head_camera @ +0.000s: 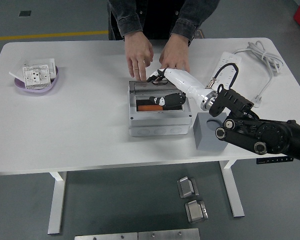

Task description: Pick up the cylinder from the cube,place it in the box,flap close box

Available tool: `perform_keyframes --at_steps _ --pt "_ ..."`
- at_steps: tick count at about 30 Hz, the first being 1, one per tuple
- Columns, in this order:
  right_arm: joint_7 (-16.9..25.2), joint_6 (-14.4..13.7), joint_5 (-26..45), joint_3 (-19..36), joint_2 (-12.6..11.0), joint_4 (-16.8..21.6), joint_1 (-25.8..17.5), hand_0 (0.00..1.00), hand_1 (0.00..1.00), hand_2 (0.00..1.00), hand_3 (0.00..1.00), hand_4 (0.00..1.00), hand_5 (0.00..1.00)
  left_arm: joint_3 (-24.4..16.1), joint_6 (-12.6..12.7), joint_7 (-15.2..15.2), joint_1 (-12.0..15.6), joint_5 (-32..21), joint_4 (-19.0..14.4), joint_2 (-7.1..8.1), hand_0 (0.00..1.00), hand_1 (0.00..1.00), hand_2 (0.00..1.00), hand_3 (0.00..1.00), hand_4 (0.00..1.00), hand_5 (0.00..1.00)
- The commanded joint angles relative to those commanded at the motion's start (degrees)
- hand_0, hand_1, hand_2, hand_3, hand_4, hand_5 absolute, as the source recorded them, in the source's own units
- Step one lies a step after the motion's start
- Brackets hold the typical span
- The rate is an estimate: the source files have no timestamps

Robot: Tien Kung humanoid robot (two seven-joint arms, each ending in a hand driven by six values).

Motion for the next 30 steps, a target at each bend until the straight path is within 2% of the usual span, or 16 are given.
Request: perform_keyframes --at_steps 9,19,30 --pt "-0.8 -1.0 -3.0 1.0 -1.5 4.3 -1.4 0.791 0.728 0.738 0.706 0.759 0.282 -0.4 0.0 0.0 0.2 0.2 0.0 -0.14 0.645 0.638 0.585 0.631 0.668 0.289" --pt "-0.6 -1.7 -3.4 1.2 -2.3 5.7 -3.5 0.777 0.715 0.736 0.7 0.756 0.294 -0.6 0.0 0.0 0.3 0.4 -0.1 -0.24 0.645 0.639 0.585 0.63 0.666 0.288" --pt "-1.3 -2.8 -5.7 3.6 -3.7 9.1 -7.3 0.773 0.713 0.739 0.698 0.751 0.289 -0.8 0.0 0.0 0.5 0.5 -0.1 -0.41 0.645 0.639 0.585 0.63 0.665 0.287"
